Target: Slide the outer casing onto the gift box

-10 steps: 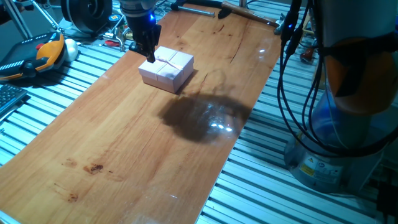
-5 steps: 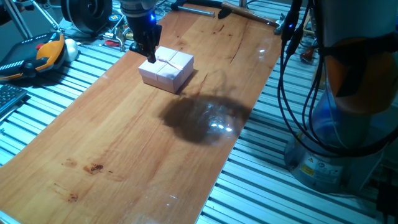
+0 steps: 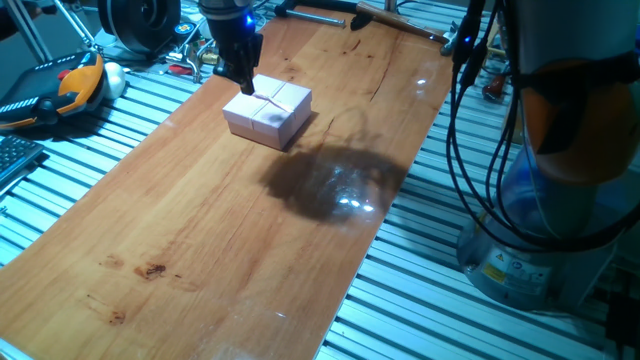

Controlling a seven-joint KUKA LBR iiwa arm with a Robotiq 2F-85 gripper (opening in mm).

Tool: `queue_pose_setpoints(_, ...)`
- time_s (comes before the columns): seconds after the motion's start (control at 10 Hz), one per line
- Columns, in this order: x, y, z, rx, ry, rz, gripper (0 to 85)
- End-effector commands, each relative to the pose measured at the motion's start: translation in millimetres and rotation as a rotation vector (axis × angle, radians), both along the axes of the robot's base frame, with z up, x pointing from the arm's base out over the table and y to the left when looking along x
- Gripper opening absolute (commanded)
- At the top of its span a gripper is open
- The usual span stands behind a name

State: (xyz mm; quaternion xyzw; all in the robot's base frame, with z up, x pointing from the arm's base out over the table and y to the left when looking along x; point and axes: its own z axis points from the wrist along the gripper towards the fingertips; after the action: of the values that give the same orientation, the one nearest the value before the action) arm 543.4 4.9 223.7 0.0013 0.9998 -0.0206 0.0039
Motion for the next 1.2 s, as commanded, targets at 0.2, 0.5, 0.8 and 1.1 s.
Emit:
queue_pose_setpoints(0.2, -0.5, -1.3, 0.5, -0.002, -0.001, -0.001, 0.0)
queue_pose_setpoints(0.5, -0.1, -1.5, -0.6, 0.002, -0.005, -0.009, 0.0)
queue_pose_setpoints(0.8, -0.1, -1.0, -0.7, 0.002, -0.008, -0.009, 0.0)
queue_pose_setpoints(1.1, 0.0, -1.0, -0.9, -0.002, -0.010, -0.009, 0.0)
